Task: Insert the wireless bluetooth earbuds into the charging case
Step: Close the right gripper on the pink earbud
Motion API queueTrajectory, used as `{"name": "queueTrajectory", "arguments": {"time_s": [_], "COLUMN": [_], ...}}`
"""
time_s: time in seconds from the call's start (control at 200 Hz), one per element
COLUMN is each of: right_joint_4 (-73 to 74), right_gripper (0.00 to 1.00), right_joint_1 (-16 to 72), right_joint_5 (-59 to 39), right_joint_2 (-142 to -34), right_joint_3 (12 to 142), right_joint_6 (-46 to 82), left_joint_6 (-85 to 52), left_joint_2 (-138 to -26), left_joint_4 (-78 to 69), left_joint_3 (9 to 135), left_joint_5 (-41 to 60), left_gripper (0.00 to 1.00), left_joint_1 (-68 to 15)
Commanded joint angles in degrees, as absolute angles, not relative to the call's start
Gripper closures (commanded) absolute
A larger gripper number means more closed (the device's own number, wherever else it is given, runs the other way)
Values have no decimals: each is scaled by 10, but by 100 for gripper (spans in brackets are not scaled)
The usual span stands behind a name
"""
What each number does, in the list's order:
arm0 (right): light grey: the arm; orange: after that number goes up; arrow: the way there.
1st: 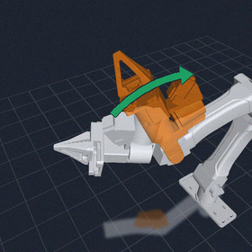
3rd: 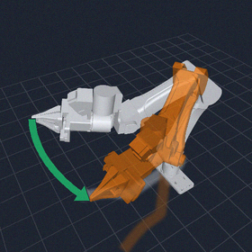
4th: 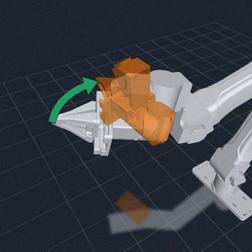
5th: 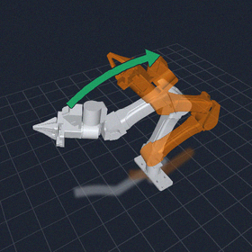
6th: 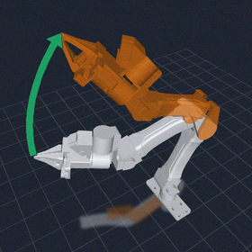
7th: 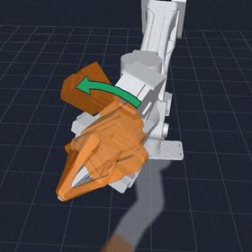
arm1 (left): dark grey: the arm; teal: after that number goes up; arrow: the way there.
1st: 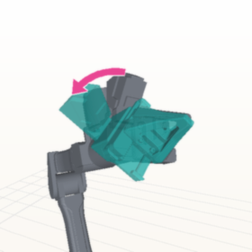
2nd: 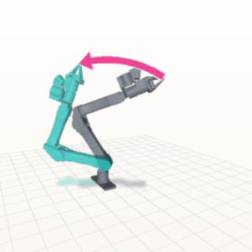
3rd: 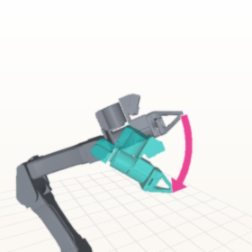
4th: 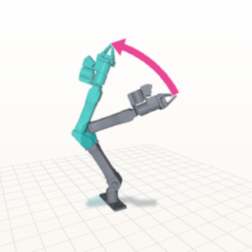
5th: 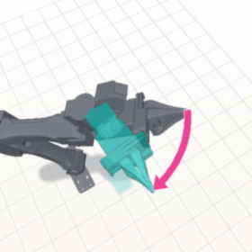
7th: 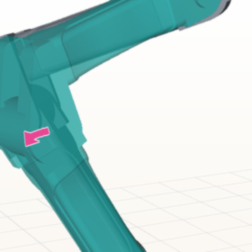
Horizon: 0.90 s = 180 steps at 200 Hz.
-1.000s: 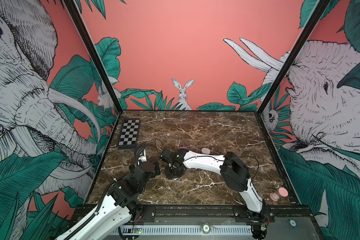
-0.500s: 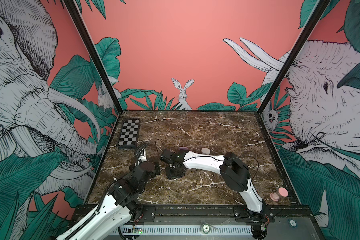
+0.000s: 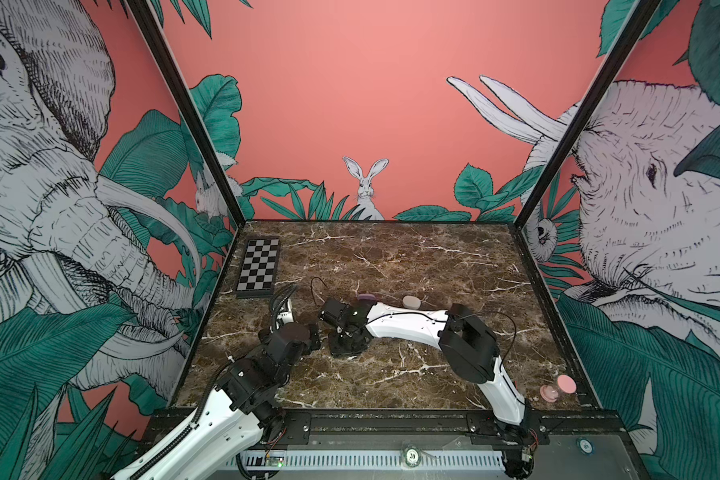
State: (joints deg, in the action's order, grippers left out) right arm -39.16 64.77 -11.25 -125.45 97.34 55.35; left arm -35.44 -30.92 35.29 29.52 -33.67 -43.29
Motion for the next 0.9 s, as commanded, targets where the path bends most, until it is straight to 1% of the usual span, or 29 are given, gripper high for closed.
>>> {"name": "queueTrajectory", "arguments": {"time_s": [0.0, 0.26, 0.345, 0.42, 0.55, 0.72, 0.895], "right_joint_4": [-383, -378, -372, -367, -381, -381, -388], "right_gripper": [63, 63, 63, 63, 63, 63, 63], "right_joint_1": [649, 635, 625, 621, 619, 601, 585], "right_joint_5": [-112, -93, -103, -119, -115, -127, -107], "right_joint_2": [-1272, -1261, -1254, -1246, -1222, -1184, -1151], "right_joint_3": [994, 999, 995, 997, 1002, 976, 933], "right_joint_6": [565, 550, 544, 523, 477, 432, 414], "left_joint_6": [-356, -356, -356, -356, -355, -353, -354], "left_joint_2": [-310, -309, -309, -309, -308, -308, -307], "left_joint_4": [345, 343, 343, 344, 344, 343, 345], "left_joint_3": [287, 285, 285, 285, 286, 287, 288], "left_joint_5": [-342, -342, -343, -344, -345, -344, -341], "left_gripper": [1, 1, 1, 1, 1, 1, 1], "left_joint_1": [-428, -427, -426, -426, -425, -422, -421]}}
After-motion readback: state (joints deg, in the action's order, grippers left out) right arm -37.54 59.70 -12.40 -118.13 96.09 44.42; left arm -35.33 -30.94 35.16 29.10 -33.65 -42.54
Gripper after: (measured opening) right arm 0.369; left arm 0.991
